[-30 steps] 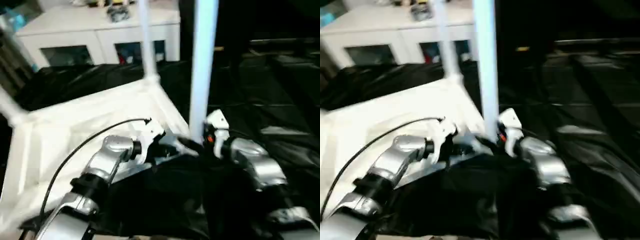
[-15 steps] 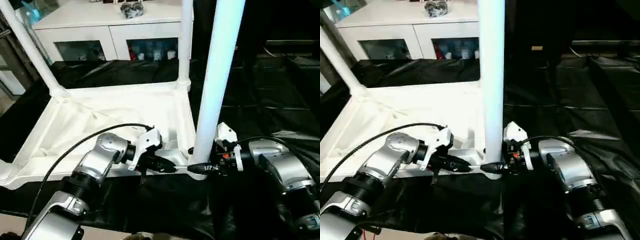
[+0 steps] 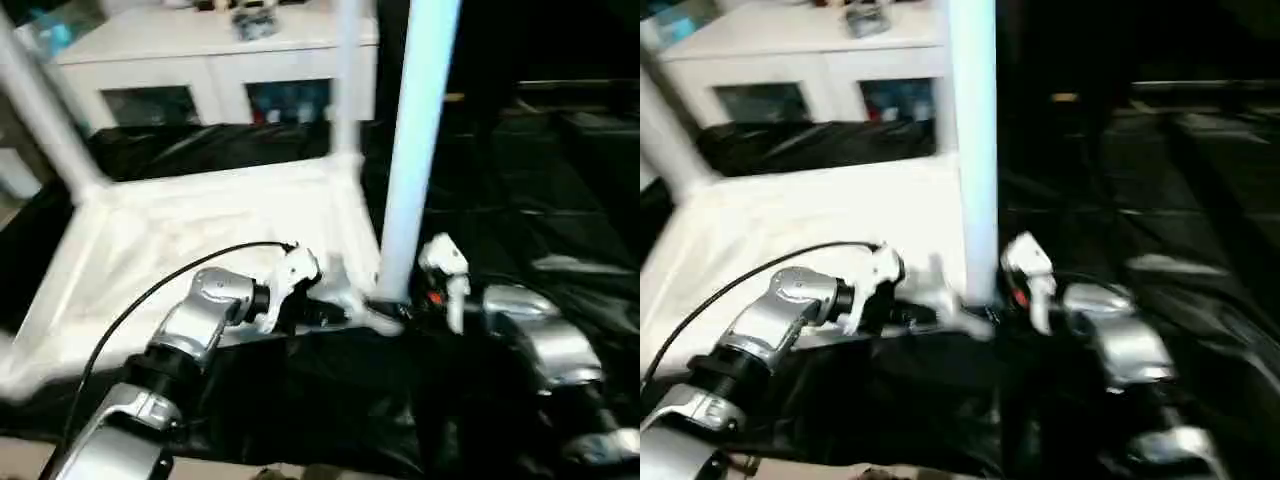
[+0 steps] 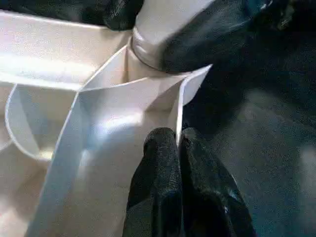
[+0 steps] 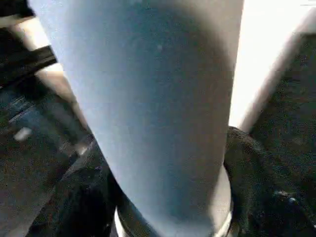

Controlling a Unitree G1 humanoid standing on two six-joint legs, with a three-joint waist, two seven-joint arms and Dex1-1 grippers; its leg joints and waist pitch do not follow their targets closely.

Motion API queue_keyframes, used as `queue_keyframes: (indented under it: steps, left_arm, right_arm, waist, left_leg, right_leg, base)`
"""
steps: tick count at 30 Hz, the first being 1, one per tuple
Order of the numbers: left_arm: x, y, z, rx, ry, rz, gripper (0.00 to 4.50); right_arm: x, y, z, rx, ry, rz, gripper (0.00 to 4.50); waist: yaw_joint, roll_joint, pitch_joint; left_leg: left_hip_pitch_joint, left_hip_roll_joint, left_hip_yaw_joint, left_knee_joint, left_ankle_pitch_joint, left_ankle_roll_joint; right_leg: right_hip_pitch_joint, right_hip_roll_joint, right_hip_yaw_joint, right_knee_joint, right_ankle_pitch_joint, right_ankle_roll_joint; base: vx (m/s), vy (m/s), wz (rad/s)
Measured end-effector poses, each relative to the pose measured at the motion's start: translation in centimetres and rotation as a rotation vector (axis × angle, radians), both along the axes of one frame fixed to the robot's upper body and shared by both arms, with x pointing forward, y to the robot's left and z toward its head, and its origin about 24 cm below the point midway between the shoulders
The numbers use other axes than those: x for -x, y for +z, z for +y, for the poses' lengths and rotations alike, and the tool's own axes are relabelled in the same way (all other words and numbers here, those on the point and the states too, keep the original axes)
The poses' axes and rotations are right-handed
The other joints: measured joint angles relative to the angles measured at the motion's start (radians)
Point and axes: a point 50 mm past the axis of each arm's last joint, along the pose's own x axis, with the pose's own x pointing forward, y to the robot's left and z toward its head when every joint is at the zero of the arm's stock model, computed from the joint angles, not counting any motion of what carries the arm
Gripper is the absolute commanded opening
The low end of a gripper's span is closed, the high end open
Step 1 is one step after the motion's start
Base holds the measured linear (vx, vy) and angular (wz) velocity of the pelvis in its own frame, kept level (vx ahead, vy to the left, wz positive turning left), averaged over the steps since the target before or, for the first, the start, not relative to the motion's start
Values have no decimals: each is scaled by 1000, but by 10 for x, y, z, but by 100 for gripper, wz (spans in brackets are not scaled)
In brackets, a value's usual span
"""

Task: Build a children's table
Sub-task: Rotate leg to tighten

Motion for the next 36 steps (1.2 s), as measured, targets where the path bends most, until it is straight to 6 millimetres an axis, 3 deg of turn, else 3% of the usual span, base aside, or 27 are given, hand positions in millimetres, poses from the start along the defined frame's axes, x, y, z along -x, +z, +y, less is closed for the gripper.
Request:
queue_keyframes:
  steps: [5, 8, 10, 14, 16, 20, 25, 28, 36]
  left_arm:
    - [-5, -3, -16, -6, 110, -13, 0]
    - [-6, -3, -17, -4, 129, -13, 0]
    - [-6, -3, -16, -4, 125, -12, 0]
    - [-6, -3, -15, -2, 104, -6, 0]
    - [-5, -2, -14, -1, 86, -6, 0]
    - [-3, 1, -9, 3, 17, 4, 0]
    - [5, 3, 3, -2, -145, 28, 0]
    - [8, 4, 4, 0, -209, 38, 0]
    - [13, 4, 9, -4, -297, 65, 0]
  right_arm:
    - [-10, -4, 8, 10, -192, -11, 259]
    - [-12, -4, 12, 29, -218, -28, 259]
    - [-12, -4, 12, 22, -217, -35, 315]
    - [-11, -3, 13, 18, -185, -32, 351]
    - [-11, -2, 9, 45, -131, -41, 373]
    - [-5, 3, 0, 91, 33, -62, 375]
    - [14, 11, -15, 126, 319, -44, 375]
    - [20, 15, -19, 135, 415, -19, 359]
    - [27, 19, -25, 127, 508, 35, 306]
  waist:
    - [-4, 0, 0]
    - [-9, 2, -1]
    - [-12, 3, -2]
    - [-17, 3, -2]
    - [-18, 3, -2]
    - [-12, 2, -1]
    - [26, 2, -1]
    - [38, 1, 0]
    - [40, 0, 1]
  left_leg:
    - [14, -1, 0, -5, 0, 0]
    - [14, -2, 0, -9, 0, 0]
    - [13, -2, 0, -9, 0, 0]
    - [13, -2, 0, -10, 0, 0]
    - [12, -2, 0, -10, 0, 0]
    - [9, -2, 0, -10, 0, 0]
    - [5, 0, 0, -11, 3, 5]
    - [4, 0, 1, -10, 3, 5]
    - [3, 0, 1, -8, 3, 5]
  right_leg:
    - [13, 0, 0, -6, 0, 1]
    - [13, 0, 1, -8, 0, 1]
    - [13, 0, 0, -8, 0, 1]
    - [13, 0, 0, -8, 0, 1]
    - [13, 0, 0, -8, -1, 1]
    - [11, 0, -1, -9, -3, 4]
    - [6, 0, -3, -7, -5, 4]
    - [6, 0, -2, -7, -5, 4]
    - [6, 0, -1, -6, -5, 4]
  base:
    - [0, 0, 0]
    - [0, 0, 0]
    - [0, 0, 0]
    - [0, 0, 0]
    - [0, 0, 0]
    - [0, 0, 0]
    - [0, 0, 0]
    - [0, 0, 0]
    - [0, 0, 0]
